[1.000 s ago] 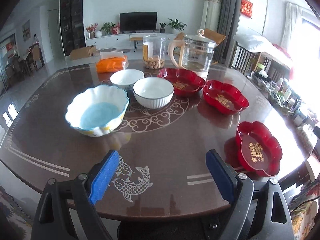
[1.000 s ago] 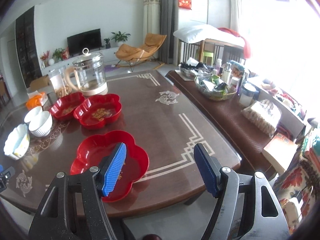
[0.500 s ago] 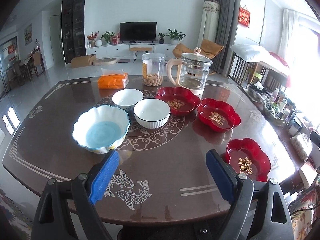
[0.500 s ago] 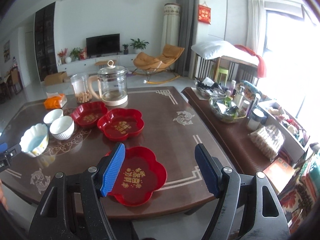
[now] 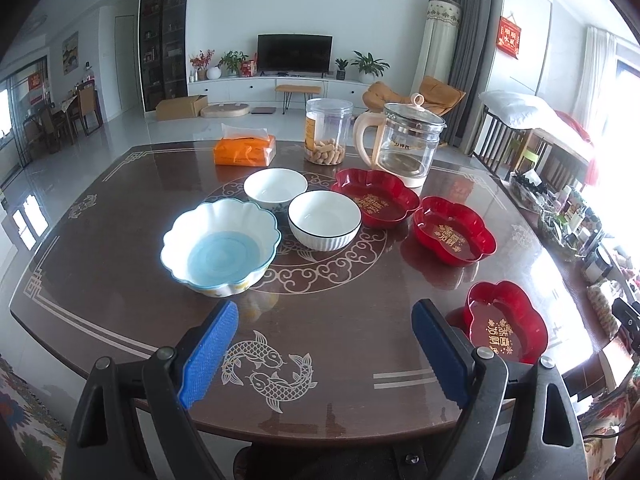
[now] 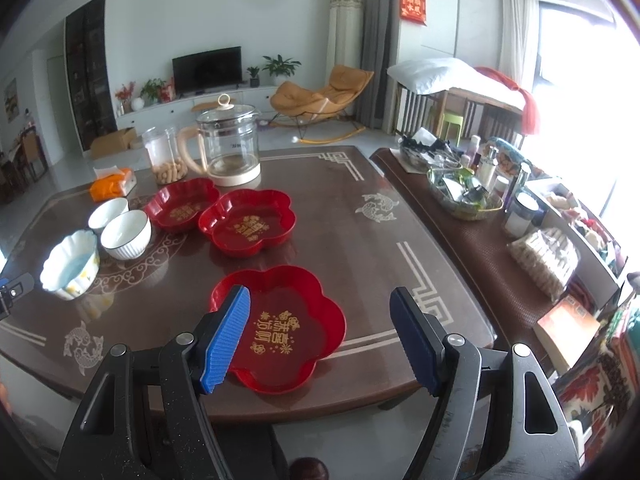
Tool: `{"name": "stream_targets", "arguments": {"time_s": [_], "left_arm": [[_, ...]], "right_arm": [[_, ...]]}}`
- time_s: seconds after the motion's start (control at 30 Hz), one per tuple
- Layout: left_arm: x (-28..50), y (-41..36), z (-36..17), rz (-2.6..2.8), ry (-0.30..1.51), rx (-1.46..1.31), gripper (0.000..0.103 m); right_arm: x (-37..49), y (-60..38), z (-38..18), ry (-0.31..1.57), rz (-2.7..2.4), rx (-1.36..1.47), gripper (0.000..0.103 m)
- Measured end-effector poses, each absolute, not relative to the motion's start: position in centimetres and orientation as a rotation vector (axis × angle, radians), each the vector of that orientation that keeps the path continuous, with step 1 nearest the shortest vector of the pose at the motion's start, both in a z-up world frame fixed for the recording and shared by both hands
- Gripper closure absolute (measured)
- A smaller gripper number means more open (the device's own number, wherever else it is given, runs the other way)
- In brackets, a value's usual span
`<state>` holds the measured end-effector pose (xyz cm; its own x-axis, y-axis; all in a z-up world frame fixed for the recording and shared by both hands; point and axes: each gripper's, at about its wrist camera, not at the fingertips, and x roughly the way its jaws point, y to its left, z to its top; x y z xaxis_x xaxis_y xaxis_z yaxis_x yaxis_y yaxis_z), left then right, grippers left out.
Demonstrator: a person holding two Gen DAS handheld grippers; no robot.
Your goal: Organize plates and bowls
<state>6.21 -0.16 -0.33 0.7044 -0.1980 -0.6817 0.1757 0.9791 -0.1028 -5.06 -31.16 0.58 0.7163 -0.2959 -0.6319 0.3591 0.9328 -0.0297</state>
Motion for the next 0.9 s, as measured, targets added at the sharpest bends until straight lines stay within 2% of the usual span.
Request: {"name": "stream_targets", "arguments": {"time_s": [0.37,0.7,0.9], "left_arm": [[5.1,-1.6,2.4,-0.228,0.709,0.022,0.014],[5.5,-1.4,2.7,-0.195,0.718,0.025,0.014],[5.8,-1.9,2.3,-0.187,0.739,0.032,0.014]], "right_arm": [[-5.3,-29.7,1.9,0.631,-0.268,0.055,0.027],[-6.3,-28.9,3.5,0.402,-0.157,0.0,0.027],[-5.6,-28.8,2.2,0.46,-0.135,-0.031,0.027]]}}
